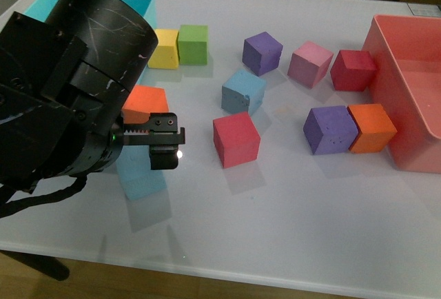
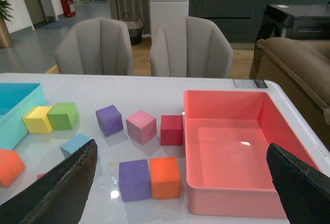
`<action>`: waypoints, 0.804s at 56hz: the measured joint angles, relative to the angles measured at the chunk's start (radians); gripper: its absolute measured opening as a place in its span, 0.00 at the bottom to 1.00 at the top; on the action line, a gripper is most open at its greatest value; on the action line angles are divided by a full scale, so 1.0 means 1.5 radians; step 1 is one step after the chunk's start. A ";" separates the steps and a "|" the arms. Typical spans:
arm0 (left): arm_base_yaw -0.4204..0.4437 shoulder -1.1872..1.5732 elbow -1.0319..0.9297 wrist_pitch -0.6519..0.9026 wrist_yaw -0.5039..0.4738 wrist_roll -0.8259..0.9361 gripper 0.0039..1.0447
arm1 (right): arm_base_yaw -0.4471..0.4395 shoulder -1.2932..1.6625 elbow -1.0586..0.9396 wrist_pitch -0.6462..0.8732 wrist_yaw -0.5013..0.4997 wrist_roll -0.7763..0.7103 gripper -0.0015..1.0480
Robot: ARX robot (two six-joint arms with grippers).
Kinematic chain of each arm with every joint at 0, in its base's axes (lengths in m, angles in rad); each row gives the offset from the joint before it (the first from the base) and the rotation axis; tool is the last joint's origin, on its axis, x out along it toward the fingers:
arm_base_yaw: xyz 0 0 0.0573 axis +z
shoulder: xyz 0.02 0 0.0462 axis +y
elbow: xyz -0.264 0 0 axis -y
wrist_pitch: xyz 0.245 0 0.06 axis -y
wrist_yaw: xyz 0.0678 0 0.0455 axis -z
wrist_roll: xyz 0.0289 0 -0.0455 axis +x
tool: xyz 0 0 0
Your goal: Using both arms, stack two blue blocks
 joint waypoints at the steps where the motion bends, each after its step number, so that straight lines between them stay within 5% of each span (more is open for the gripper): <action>1: 0.000 0.006 0.008 -0.003 0.000 -0.001 0.92 | 0.000 0.000 0.000 0.000 0.000 0.000 0.91; 45: -0.003 0.122 0.095 -0.036 0.024 -0.042 0.92 | 0.000 0.000 0.000 0.000 0.000 0.000 0.91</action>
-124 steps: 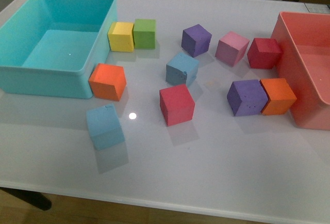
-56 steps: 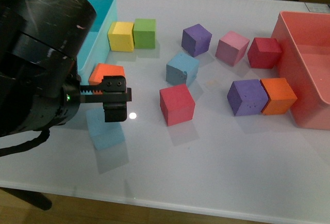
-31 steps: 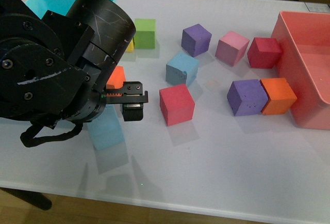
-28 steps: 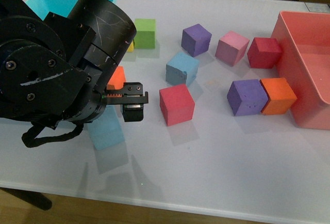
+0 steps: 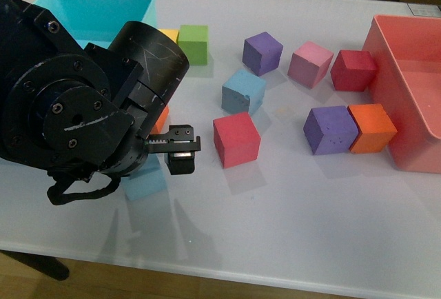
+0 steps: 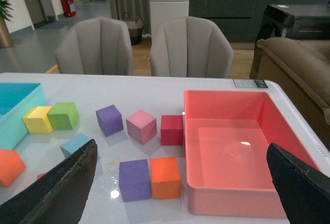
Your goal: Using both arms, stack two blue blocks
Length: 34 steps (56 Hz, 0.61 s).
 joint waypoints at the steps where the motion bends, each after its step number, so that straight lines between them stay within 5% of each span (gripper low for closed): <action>1: 0.000 0.003 0.001 0.000 0.001 -0.001 0.92 | 0.000 0.000 0.000 0.000 0.000 0.000 0.91; 22: -0.001 0.036 0.016 -0.012 0.010 -0.012 0.92 | 0.000 0.000 0.000 0.000 0.000 0.000 0.91; 34: -0.011 0.037 0.023 -0.026 0.012 -0.017 0.63 | 0.000 0.000 0.000 0.000 0.000 0.000 0.91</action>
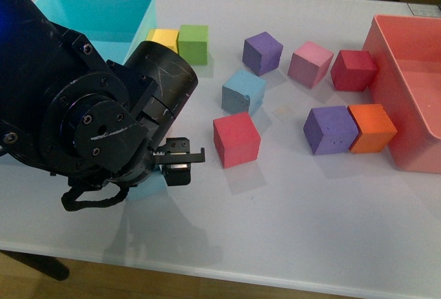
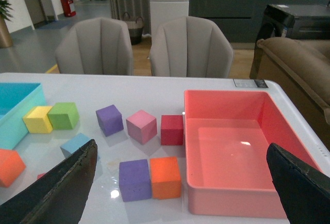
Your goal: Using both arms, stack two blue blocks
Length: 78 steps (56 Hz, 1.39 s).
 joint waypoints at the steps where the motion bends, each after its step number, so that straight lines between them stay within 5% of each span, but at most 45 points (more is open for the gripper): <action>1: -0.001 0.000 0.000 -0.001 -0.001 0.000 0.62 | 0.000 0.000 0.000 0.000 0.000 0.000 0.91; 11: -0.009 -0.012 0.004 -0.028 0.001 -0.001 0.48 | 0.000 0.000 0.000 0.000 0.000 0.000 0.91; 24: -0.026 -0.077 0.014 -0.066 -0.013 0.008 0.42 | 0.000 0.000 0.000 0.000 0.000 0.000 0.91; 78: -0.082 0.084 0.436 -0.185 -0.001 0.194 0.38 | 0.000 0.000 0.000 0.000 0.000 0.000 0.91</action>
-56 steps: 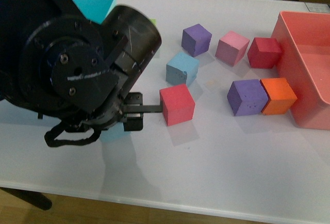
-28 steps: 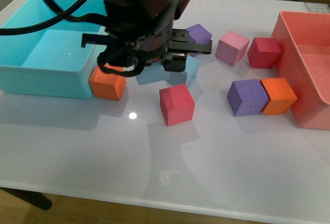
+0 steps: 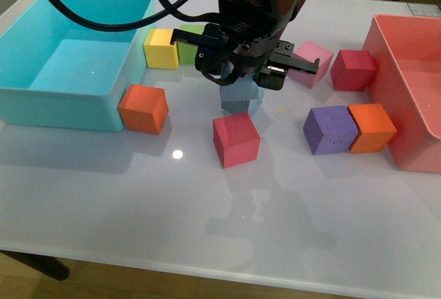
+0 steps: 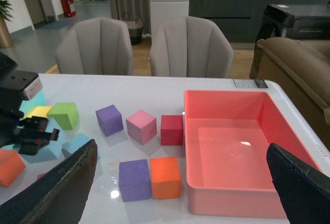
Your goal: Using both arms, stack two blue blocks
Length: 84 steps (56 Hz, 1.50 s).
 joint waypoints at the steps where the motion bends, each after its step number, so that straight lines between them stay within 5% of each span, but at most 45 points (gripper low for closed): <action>1: 0.000 0.002 0.005 -0.002 0.000 0.002 0.38 | 0.000 0.000 0.000 0.000 0.000 0.000 0.91; 32: 0.021 0.106 0.185 -0.093 -0.009 0.089 0.38 | 0.000 0.000 0.000 0.000 0.000 0.000 0.91; 74: 0.024 0.146 0.239 -0.129 -0.002 0.109 0.38 | 0.000 0.000 0.000 0.000 0.000 0.000 0.91; 84: 0.024 0.147 0.241 -0.129 0.005 0.109 0.65 | 0.000 0.000 0.000 0.000 0.000 0.000 0.91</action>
